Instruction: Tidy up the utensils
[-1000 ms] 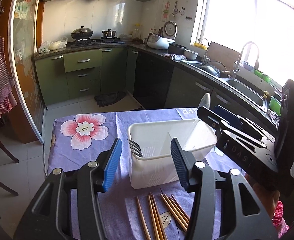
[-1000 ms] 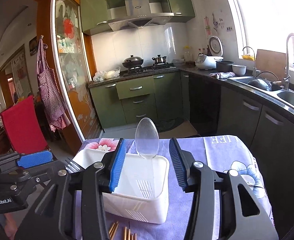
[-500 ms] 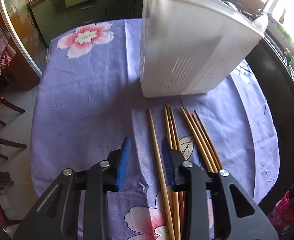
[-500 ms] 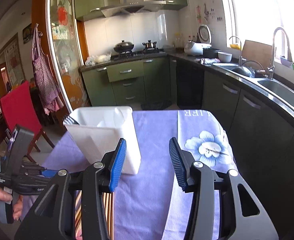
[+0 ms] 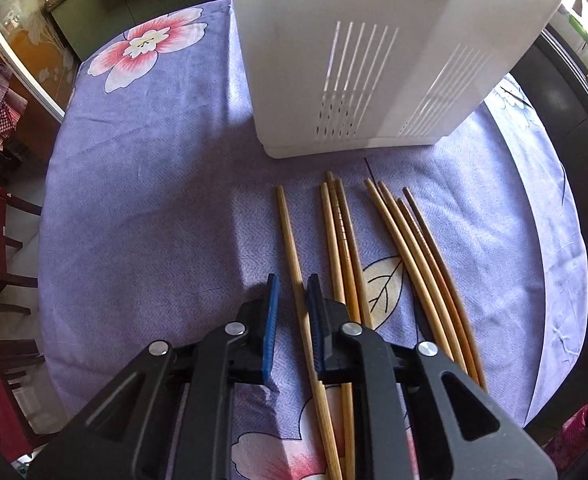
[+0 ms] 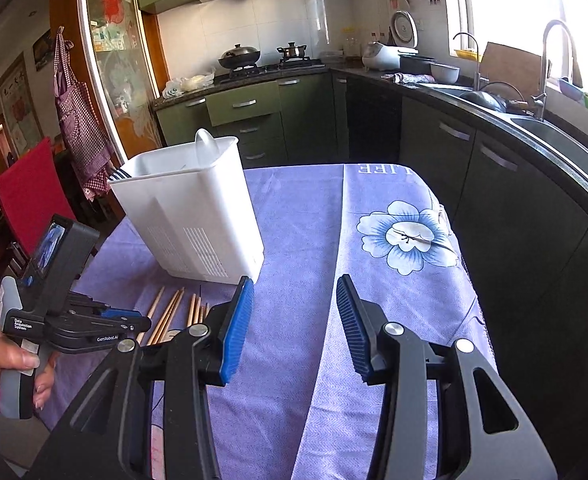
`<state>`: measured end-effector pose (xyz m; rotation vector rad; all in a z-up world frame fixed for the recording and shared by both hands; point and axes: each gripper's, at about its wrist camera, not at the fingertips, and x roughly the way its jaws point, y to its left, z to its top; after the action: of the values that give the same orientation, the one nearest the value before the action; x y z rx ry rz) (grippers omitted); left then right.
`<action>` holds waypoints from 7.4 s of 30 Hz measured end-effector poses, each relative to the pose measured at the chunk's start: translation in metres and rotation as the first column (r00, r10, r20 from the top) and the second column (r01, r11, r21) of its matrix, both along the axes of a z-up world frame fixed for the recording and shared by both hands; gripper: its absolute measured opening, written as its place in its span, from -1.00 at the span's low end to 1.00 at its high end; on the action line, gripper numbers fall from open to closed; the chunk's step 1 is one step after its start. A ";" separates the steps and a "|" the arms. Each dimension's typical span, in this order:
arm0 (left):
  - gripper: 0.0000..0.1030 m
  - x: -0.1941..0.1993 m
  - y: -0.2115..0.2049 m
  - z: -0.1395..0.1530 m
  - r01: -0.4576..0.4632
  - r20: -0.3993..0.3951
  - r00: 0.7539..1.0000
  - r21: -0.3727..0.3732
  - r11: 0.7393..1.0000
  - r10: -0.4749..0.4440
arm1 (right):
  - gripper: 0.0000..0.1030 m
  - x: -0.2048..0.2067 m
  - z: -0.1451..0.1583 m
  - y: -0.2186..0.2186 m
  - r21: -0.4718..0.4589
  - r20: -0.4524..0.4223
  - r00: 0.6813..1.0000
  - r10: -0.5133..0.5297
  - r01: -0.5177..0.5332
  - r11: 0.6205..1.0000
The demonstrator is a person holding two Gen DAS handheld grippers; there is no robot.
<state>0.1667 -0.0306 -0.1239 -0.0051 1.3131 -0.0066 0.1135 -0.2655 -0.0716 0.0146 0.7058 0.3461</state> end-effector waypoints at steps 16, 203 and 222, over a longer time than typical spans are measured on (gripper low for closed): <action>-0.87 -0.029 0.023 0.057 -0.010 0.208 0.978 0.000 1.000 0.009 | -0.19 0.031 -0.058 0.069 -0.088 -0.241 0.948 0.206 -0.233 0.969; -0.19 0.006 0.003 0.246 0.142 0.470 0.876 -0.041 0.989 -0.106 | -0.84 0.101 0.160 0.078 0.101 0.131 0.973 0.191 -0.204 0.974; -0.50 -0.013 -0.007 0.040 0.099 0.011 0.995 -0.071 0.993 -0.099 | -0.39 0.002 0.041 -0.030 0.125 -0.043 0.992 0.116 -0.110 0.986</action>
<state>0.1534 -0.0373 -0.0844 -0.0005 1.3043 -0.1377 0.1154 -0.2953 -0.0308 0.1001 0.7356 0.4994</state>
